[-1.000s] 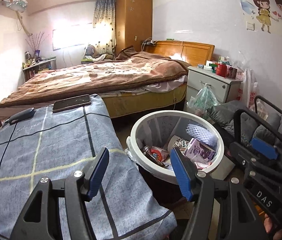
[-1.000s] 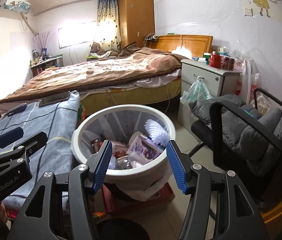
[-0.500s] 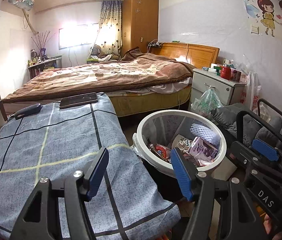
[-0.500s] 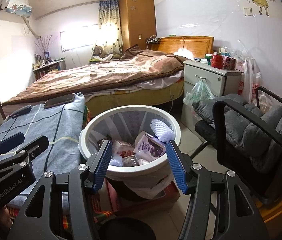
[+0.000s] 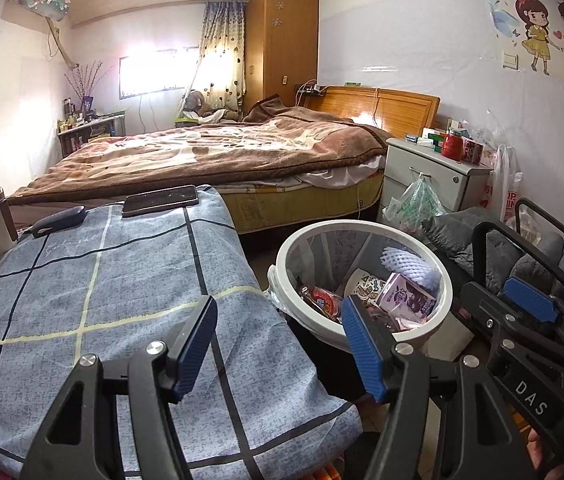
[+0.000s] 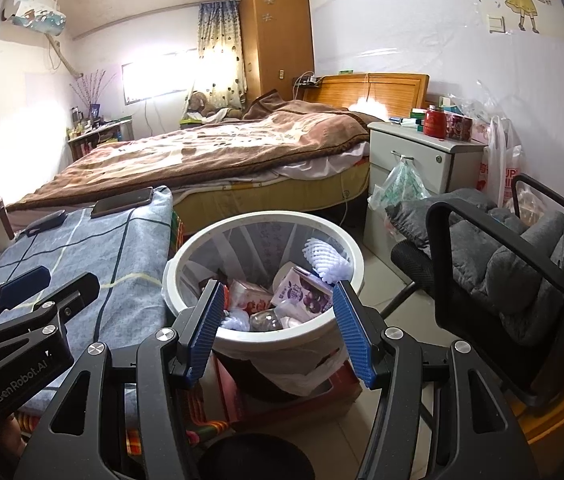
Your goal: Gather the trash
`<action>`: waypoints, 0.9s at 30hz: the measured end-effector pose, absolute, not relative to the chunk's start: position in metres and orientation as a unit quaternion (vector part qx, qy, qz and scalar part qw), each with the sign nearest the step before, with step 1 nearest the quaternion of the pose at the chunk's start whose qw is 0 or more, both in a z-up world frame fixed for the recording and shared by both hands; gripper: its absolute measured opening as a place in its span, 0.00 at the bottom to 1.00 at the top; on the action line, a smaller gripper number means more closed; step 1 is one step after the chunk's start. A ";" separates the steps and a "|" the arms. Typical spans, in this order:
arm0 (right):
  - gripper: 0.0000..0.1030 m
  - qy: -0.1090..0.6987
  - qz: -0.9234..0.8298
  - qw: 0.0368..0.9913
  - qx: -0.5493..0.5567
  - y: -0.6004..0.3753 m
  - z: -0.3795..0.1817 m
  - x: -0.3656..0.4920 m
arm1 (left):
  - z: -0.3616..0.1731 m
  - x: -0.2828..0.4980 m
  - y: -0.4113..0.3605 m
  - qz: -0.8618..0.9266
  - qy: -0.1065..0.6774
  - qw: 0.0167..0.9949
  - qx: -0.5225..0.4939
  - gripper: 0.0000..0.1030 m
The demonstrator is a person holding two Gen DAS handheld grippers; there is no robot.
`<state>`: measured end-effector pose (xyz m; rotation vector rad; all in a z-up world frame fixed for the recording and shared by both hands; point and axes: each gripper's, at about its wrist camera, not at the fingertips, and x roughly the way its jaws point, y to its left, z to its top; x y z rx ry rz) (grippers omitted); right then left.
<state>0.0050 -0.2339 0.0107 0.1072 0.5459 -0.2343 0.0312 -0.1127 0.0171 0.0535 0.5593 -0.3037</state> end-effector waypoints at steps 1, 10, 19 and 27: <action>0.57 0.269 -0.115 0.955 0.053 -0.233 0.011 0.005 | 0.018 0.031 -0.113 -0.149 0.274 0.950 0.027 0.65; 0.57 0.268 -0.115 0.955 0.053 -0.233 0.011 0.005 | 0.018 0.031 -0.112 -0.150 0.275 0.949 0.026 0.65; 0.57 0.269 -0.116 0.955 0.053 -0.232 0.011 0.005 | 0.019 0.031 -0.111 -0.149 0.278 0.949 0.025 0.66; 0.57 0.269 -0.116 0.955 0.053 -0.233 0.011 0.005 | 0.018 0.032 -0.110 -0.149 0.278 0.949 0.024 0.66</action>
